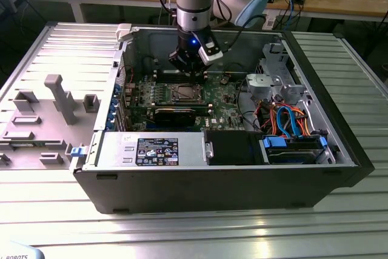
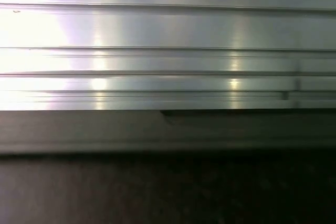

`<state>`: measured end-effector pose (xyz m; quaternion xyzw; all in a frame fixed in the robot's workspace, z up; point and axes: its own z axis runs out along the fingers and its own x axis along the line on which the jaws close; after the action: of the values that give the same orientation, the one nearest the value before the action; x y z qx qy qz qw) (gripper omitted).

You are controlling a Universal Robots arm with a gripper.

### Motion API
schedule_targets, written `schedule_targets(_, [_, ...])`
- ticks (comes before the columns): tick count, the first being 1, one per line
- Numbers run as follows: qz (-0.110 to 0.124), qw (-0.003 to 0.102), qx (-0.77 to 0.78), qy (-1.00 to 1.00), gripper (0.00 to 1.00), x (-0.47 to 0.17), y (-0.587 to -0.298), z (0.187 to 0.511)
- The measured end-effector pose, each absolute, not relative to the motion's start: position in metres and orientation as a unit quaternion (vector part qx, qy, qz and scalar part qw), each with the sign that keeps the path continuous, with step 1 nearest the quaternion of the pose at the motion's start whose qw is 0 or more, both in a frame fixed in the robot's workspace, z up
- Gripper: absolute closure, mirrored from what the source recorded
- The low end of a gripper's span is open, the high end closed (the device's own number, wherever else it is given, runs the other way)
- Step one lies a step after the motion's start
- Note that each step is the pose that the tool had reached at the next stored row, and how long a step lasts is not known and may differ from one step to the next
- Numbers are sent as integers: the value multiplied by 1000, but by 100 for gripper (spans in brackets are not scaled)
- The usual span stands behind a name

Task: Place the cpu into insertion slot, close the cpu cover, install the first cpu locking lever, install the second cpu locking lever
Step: 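Install the first cpu locking lever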

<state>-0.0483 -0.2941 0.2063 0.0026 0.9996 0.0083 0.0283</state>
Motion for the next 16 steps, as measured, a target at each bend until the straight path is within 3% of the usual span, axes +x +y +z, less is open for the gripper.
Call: schedule_targets(16, [3, 28, 2, 1000, 89, -48, -294, 201])
